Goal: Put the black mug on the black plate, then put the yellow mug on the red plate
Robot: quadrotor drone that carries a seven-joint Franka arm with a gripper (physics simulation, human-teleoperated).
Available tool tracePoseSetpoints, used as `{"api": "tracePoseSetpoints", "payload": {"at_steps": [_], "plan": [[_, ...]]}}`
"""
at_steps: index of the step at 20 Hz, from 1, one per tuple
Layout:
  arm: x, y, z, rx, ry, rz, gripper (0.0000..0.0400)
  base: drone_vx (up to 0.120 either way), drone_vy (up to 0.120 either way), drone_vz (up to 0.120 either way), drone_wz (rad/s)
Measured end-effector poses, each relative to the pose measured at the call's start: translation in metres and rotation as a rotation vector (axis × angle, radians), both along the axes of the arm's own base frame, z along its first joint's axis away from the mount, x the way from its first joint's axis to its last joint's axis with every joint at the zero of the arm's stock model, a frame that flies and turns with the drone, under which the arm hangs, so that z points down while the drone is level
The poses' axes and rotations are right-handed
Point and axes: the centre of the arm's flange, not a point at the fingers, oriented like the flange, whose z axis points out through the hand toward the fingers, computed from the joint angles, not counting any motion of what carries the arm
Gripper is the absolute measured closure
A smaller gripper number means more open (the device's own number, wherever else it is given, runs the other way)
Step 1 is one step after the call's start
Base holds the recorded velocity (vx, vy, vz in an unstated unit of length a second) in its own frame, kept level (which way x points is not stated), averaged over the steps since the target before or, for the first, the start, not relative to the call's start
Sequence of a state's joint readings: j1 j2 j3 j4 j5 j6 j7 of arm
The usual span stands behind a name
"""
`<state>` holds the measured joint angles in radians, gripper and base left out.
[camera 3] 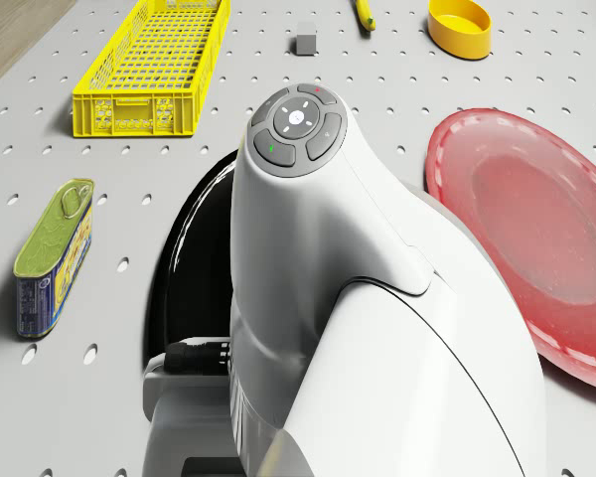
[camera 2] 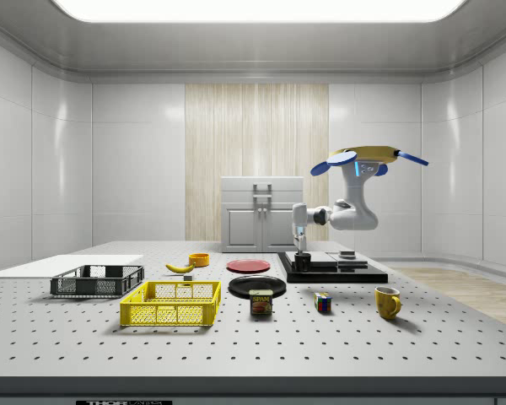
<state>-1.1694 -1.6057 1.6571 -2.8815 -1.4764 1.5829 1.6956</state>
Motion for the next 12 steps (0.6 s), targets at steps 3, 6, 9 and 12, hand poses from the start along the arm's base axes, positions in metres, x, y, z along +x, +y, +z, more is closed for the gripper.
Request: {"api": "tracePoseSetpoints", "payload": {"at_steps": [3, 6, 9, 12], "plan": [[0.0000, 0.0000, 0.0000, 0.000, 0.000, 0.000, 0.0300, 0.120, 0.000, 0.000, 0.000], [0.0000, 0.0000, 0.0000, 0.000, 0.000, 0.000, 0.0300, 0.120, 0.000, 0.000, 0.000], [0.0000, 0.0000, 0.0000, 0.000, 0.000, 0.000, 0.0300, 0.120, 0.000, 0.000, 0.000], [0.0000, 0.0000, 0.0000, 0.000, 0.000, 0.000, 0.0300, 0.120, 0.000, 0.000, 0.000]]}}
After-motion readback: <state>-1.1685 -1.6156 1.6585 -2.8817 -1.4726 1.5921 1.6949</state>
